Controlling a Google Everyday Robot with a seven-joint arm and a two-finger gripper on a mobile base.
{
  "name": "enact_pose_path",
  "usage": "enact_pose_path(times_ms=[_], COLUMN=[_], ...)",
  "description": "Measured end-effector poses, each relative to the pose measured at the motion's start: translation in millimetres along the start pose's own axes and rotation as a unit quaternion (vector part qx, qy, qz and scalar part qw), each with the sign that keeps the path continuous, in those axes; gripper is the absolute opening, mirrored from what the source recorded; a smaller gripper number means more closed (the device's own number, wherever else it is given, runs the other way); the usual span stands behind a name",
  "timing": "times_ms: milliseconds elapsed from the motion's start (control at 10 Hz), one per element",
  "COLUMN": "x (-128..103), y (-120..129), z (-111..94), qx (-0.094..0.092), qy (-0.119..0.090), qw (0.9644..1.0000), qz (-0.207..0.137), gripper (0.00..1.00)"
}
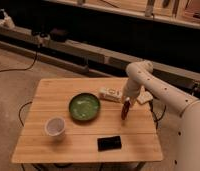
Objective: Drag the pepper across the table
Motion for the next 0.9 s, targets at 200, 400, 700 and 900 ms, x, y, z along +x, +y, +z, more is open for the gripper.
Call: enact_pose_path(times_ms=[200,400,700,900], x=[1.8,-5.1,-31.0,-47.1], y=[-15.3,-36.1,-63.8,-74.6], z=[0.9,-3.1,-3.1,4.5], qx=[0.008,0.018,0.021,0.020], qy=[0.029,0.054,0.065,0.065], qw=[0.9994,0.9981,0.9977,0.9977], qz=[0.019,0.023,0.004,-0.003], gripper=[0.26,0.26,0.26,0.26])
